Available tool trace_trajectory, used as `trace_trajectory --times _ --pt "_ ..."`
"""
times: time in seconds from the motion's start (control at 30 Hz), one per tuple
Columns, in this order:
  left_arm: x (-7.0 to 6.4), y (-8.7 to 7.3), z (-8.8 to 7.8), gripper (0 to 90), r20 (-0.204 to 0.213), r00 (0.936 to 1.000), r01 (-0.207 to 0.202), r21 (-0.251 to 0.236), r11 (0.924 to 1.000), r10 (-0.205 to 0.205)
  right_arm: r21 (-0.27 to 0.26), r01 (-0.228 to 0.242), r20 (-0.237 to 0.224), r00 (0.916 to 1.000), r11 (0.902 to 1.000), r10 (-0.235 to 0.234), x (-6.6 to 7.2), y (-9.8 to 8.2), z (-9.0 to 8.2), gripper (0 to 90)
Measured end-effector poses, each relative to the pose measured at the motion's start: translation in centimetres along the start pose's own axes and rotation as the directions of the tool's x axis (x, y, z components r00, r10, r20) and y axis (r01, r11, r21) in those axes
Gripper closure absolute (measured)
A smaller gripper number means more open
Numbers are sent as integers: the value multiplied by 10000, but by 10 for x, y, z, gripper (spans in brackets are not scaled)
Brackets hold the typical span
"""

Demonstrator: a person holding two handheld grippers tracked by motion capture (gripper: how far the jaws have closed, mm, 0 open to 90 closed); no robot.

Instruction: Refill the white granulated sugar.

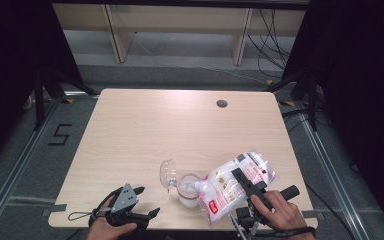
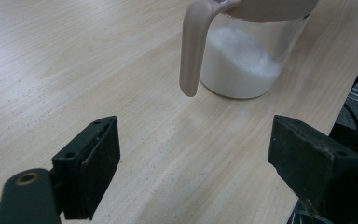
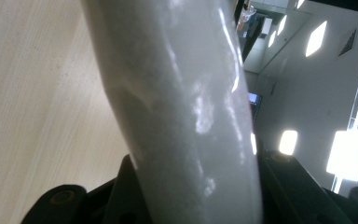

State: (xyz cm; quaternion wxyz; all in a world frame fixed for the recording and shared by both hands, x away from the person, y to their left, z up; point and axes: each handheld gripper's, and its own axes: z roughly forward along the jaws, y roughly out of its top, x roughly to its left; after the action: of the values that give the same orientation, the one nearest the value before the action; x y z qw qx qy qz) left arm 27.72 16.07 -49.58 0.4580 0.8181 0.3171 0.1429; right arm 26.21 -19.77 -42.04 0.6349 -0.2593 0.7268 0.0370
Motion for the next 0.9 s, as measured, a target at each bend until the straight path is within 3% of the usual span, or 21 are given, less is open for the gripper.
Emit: trace_trajectory --times 0.13,0.17,0.2,0.27,0.3,0.47,0.6,0.67,0.77,0.87,0.9 --pt "0 0 0 164 -18 10000 21 -19 10000 -21 -42 -11 -7 10000 10000 11 0 0 0 686" --pt "0 0 0 164 -10 10000 28 -16 10000 -28 46 -334 -115 9994 9994 335 3 0 0 686" --pt "0 0 0 164 -6 10000 28 -14 10000 -28 -35 -68 -35 10000 10000 68 0 0 0 686" --pt "0 0 0 164 -8 10000 -4 -9 10000 4 -73 -83 -22 10000 9999 83 0 0 0 686" --pt "0 0 0 164 -20 10000 -12 -9 10000 12 34 -446 -115 9989 9990 446 3 0 0 686" --pt "0 0 0 164 -33 10000 5 -17 10000 -5 234 -839 -203 9962 9962 844 5 1 -1 686" --pt "0 0 0 164 -17 10000 13 -18 10000 -13 252 -736 -216 9970 9970 741 5 1 -1 687" --pt "0 0 0 164 -13 10000 2 -7 10000 -2 -23 -11 -93 10000 10000 11 1 0 0 687" --pt "0 0 0 164 -36 10000 5 -21 10000 -5 90 -330 -86 9994 9994 330 1 1 -1 687" --pt "0 0 -1 164 -11 10000 1 2 10000 -1 72 -266 -113 9996 9996 267 1 1 0 687" --pt "1 1 -1 164 -214 9997 -88 -90 9999 86 18 -100 -130 9999 9999 100 1 0 0 687"
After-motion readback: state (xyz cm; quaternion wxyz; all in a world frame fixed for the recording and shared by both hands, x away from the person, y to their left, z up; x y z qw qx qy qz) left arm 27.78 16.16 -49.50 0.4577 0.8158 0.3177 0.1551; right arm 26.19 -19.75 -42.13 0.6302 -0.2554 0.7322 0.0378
